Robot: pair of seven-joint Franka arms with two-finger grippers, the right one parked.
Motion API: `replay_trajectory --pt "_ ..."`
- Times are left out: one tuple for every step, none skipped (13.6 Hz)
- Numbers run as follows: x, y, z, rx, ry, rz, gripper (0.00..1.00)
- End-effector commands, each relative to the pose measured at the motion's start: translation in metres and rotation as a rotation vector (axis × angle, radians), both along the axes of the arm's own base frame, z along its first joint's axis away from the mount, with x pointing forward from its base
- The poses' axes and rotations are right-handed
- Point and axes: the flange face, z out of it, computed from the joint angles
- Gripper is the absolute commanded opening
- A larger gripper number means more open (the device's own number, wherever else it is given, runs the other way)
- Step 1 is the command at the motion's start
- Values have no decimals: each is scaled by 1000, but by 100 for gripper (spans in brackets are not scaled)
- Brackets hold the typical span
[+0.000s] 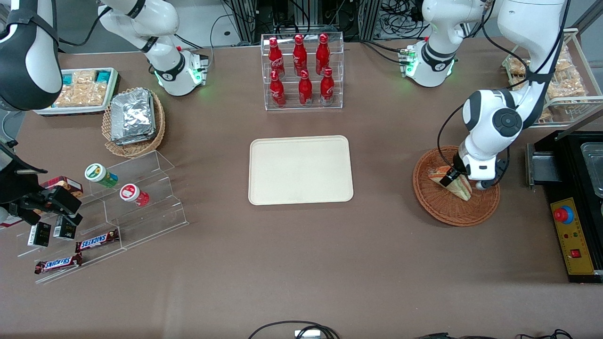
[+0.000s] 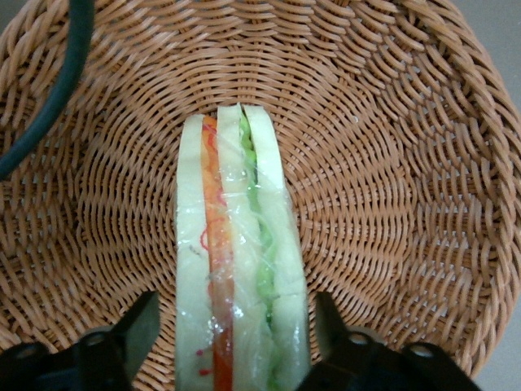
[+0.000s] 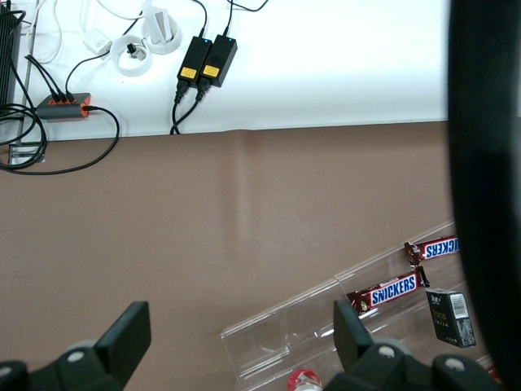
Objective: Place sandwich from basket to tray
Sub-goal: 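Close the left gripper on the sandwich and lift it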
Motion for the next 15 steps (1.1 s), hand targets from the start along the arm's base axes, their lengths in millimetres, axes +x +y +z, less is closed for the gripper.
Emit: replay_trajectory --pt "1 0 2 7 -21 17 0" --pt "2 1 6 8 -24 17 0" --pt "5 2 14 11 -30 13 0" --pt "10 3 28 18 -19 3 0" --pt "14 2 43 27 8 -26 0" --pt "19 2 61 35 26 -55 0" --pt "25 3 79 41 34 -71 0" --pt "33 0 97 45 38 -106 0" --pt "43 -4 113 49 54 -137 0" --pt "52 -9 130 50 66 -160 0" --pt "60 -25 147 51 72 -201 0" --pt "64 -39 157 50 73 -236 0" --pt "64 -59 160 49 65 -273 0" --pt "61 -82 159 46 60 -315 0" --pt "62 -104 161 40 54 -353 0"
